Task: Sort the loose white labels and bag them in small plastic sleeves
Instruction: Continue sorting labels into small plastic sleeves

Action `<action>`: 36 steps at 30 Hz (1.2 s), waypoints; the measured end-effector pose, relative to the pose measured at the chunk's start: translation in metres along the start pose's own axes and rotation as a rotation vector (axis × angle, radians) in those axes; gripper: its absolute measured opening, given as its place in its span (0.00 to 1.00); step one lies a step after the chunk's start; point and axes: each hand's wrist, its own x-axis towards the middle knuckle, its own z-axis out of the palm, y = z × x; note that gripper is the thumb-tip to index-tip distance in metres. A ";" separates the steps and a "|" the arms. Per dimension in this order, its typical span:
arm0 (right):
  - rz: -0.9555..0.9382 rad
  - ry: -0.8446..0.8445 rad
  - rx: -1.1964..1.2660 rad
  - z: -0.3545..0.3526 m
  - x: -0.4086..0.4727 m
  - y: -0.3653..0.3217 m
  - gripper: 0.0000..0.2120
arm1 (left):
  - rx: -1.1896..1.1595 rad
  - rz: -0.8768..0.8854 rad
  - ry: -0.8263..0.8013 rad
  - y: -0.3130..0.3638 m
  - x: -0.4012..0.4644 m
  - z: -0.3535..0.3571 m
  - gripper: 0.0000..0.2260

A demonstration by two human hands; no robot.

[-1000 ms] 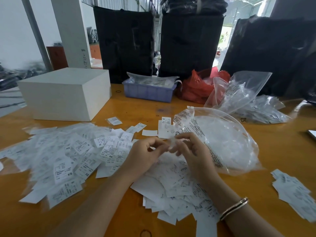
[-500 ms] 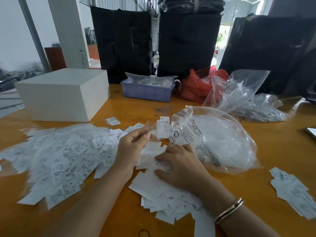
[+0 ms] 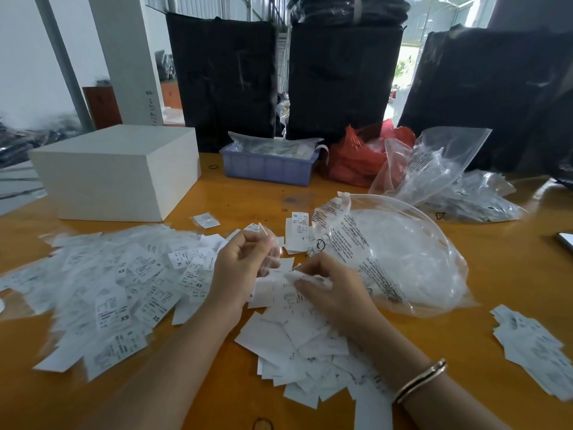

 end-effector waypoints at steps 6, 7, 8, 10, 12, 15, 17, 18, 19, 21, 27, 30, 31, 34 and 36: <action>0.075 0.040 0.307 -0.006 -0.002 -0.002 0.14 | 0.039 -0.012 -0.071 -0.005 0.003 -0.002 0.10; 0.080 0.010 0.337 -0.006 -0.002 -0.002 0.12 | 0.057 -0.009 -0.082 -0.006 0.003 -0.002 0.12; 0.077 -0.005 0.361 -0.006 -0.002 -0.003 0.10 | 0.082 -0.002 -0.091 -0.007 0.003 -0.002 0.13; 0.064 0.003 0.376 -0.007 -0.003 -0.004 0.07 | 0.147 0.022 -0.087 -0.007 0.003 -0.002 0.12; 0.085 0.027 0.398 -0.007 -0.003 -0.003 0.08 | 0.203 0.040 -0.060 -0.007 0.002 -0.001 0.12; 0.124 0.081 0.474 -0.007 -0.002 -0.003 0.08 | 0.205 0.024 -0.014 -0.007 0.003 -0.001 0.12; 0.054 0.135 0.466 -0.008 -0.002 -0.003 0.07 | 0.235 0.050 -0.009 -0.007 0.004 -0.002 0.09; 0.016 0.151 0.480 -0.008 -0.003 -0.003 0.06 | 0.279 0.091 -0.027 -0.007 0.003 -0.002 0.08; -0.014 0.151 0.517 -0.009 -0.003 -0.003 0.06 | 0.316 0.134 -0.058 -0.007 0.003 -0.002 0.06; -0.065 0.109 0.543 -0.011 -0.004 -0.004 0.08 | 0.348 0.191 -0.148 -0.007 0.001 -0.003 0.06; -0.046 0.098 0.347 -0.007 0.000 -0.001 0.07 | 0.290 0.175 -0.312 -0.007 -0.004 0.002 0.09; 0.013 0.157 0.390 -0.008 0.000 0.000 0.09 | 0.091 0.043 -0.206 -0.002 -0.002 0.002 0.06; 0.028 0.156 0.413 -0.009 0.001 0.001 0.08 | 0.038 0.015 -0.188 -0.002 -0.001 0.001 0.06; 0.024 0.182 0.471 -0.009 0.001 0.004 0.05 | -0.029 -0.040 -0.167 -0.001 0.000 -0.001 0.04; 0.024 0.231 0.582 -0.010 0.001 0.005 0.05 | 0.078 0.007 -0.154 -0.004 0.000 -0.001 0.01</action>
